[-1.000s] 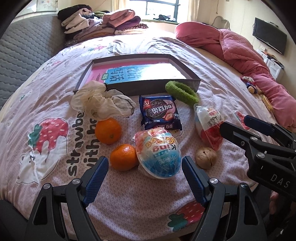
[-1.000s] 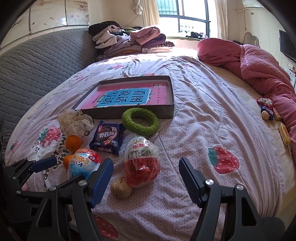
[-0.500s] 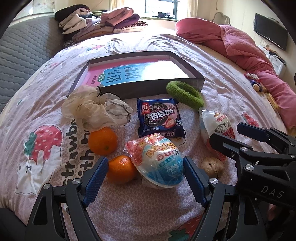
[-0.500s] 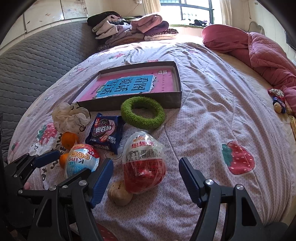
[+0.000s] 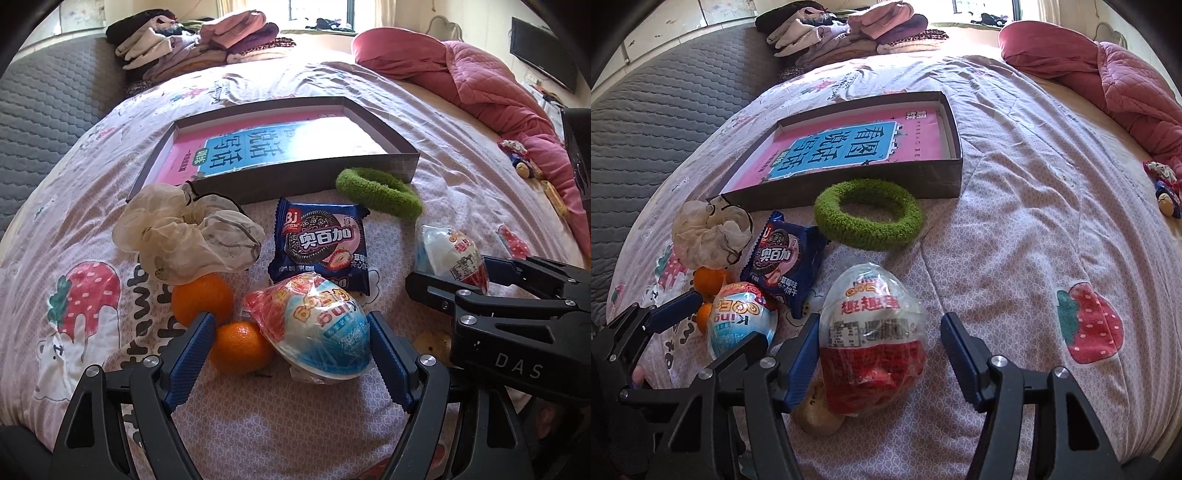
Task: Organize objects
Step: 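Close left tool on the blue-and-white egg while right tool grasps the red egg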
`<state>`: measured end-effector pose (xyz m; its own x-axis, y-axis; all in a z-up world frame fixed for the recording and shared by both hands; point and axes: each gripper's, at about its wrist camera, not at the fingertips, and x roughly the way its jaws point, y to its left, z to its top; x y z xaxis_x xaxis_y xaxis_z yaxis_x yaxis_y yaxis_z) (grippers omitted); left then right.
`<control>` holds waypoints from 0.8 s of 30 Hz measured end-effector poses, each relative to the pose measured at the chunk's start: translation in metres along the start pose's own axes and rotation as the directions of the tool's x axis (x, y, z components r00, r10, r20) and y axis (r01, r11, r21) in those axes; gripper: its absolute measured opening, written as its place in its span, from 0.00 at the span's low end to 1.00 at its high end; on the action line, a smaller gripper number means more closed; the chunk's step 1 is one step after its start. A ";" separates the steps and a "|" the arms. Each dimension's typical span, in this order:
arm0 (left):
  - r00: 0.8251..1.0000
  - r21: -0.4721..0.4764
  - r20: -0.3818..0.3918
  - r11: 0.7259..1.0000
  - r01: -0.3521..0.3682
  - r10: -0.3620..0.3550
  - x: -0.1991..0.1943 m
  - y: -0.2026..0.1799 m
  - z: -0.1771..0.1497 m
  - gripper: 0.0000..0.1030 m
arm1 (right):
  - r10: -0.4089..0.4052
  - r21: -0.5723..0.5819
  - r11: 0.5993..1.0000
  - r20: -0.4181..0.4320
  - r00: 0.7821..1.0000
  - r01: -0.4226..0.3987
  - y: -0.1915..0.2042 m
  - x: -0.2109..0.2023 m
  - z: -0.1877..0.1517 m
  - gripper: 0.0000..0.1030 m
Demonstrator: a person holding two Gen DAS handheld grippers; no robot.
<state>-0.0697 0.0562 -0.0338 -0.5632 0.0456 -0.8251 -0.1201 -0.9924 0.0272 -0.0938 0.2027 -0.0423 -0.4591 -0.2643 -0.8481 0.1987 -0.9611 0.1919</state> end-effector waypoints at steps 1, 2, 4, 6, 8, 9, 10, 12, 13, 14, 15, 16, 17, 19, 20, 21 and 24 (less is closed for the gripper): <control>1.000 0.004 -0.003 1.000 -0.007 0.007 0.001 -0.001 0.001 0.81 | 0.004 0.003 1.000 -0.004 1.000 -0.004 -0.001 0.002 0.001 0.53; 1.000 0.005 -0.010 1.000 -0.013 0.013 0.001 -0.002 0.002 0.81 | 0.012 0.003 1.000 -0.008 1.000 -0.012 -0.002 0.003 0.001 0.52; 1.000 0.007 -0.019 1.000 -0.020 0.020 0.003 -0.003 0.003 0.81 | 0.018 0.008 1.000 -0.002 1.000 -0.018 -0.003 0.003 0.001 0.52; 0.999 0.004 -0.031 1.000 -0.016 0.016 0.003 -0.001 0.004 0.81 | 0.031 0.004 1.000 0.005 1.000 -0.031 -0.003 0.002 0.000 0.51; 0.999 -0.004 -0.042 1.000 -0.007 0.006 0.003 0.003 0.004 0.80 | 0.034 0.001 0.999 0.012 0.999 -0.034 -0.003 0.001 0.000 0.51; 0.999 -0.010 -0.047 1.000 -0.002 0.001 0.004 0.004 0.004 0.80 | 0.038 0.001 0.999 0.017 0.999 -0.038 -0.002 0.000 0.000 0.50; 0.999 -0.015 -0.052 1.000 0.004 -0.005 0.004 0.006 0.004 0.81 | 0.043 0.001 0.999 0.022 0.999 -0.043 -0.002 0.000 0.000 0.50; 0.998 -0.021 -0.060 1.000 0.012 -0.013 0.004 0.008 0.005 0.80 | 0.039 -0.006 0.999 0.033 0.999 -0.039 -0.001 -0.003 0.000 0.50; 0.998 -0.024 -0.061 1.000 0.016 -0.017 0.004 0.009 0.005 0.80 | 0.038 -0.010 0.999 0.042 0.998 -0.038 0.000 -0.004 0.000 0.50; 0.998 -0.028 -0.064 0.999 0.020 -0.022 0.004 0.009 0.005 0.80 | 0.037 -0.018 0.999 0.050 0.998 -0.036 0.001 -0.006 0.001 0.50; 0.998 -0.031 -0.064 0.999 0.025 -0.026 0.003 0.010 0.006 0.80 | 0.033 -0.026 0.999 0.060 0.998 -0.032 0.002 -0.009 0.001 0.50; 0.998 -0.032 -0.063 0.999 0.029 -0.031 0.002 0.010 0.006 0.79 | 0.029 -0.033 0.999 0.070 0.997 -0.027 0.003 -0.011 0.001 0.50; 0.998 -0.035 -0.061 0.999 0.034 -0.036 0.001 0.010 0.006 0.78 | 0.030 -0.039 0.999 0.077 0.997 -0.027 0.004 -0.013 0.001 0.50; 0.997 -0.036 -0.055 0.998 0.050 -0.052 -0.002 0.010 0.006 0.76 | 0.037 -0.042 0.999 0.085 0.996 -0.033 0.004 -0.015 0.001 0.50; 0.997 -0.034 -0.050 0.998 0.056 -0.057 -0.004 0.010 0.006 0.74 | 0.038 -0.043 0.998 0.089 0.995 -0.035 0.005 -0.017 0.002 0.50; 0.997 -0.031 -0.046 0.998 0.060 -0.061 -0.005 0.010 0.006 0.71 | 0.040 -0.045 0.998 0.094 0.995 -0.036 0.005 -0.018 0.002 0.50; 0.995 -0.023 -0.032 0.995 0.092 -0.093 -0.011 0.008 0.007 0.52 | 0.042 -0.048 0.998 0.101 0.994 -0.037 0.006 -0.020 0.003 0.50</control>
<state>-0.0701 0.0483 -0.0211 -0.5233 0.1339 -0.8415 -0.1526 -0.9863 -0.0620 -0.0856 0.2018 -0.0230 -0.5354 -0.3109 -0.7853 0.2570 -0.9457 0.1992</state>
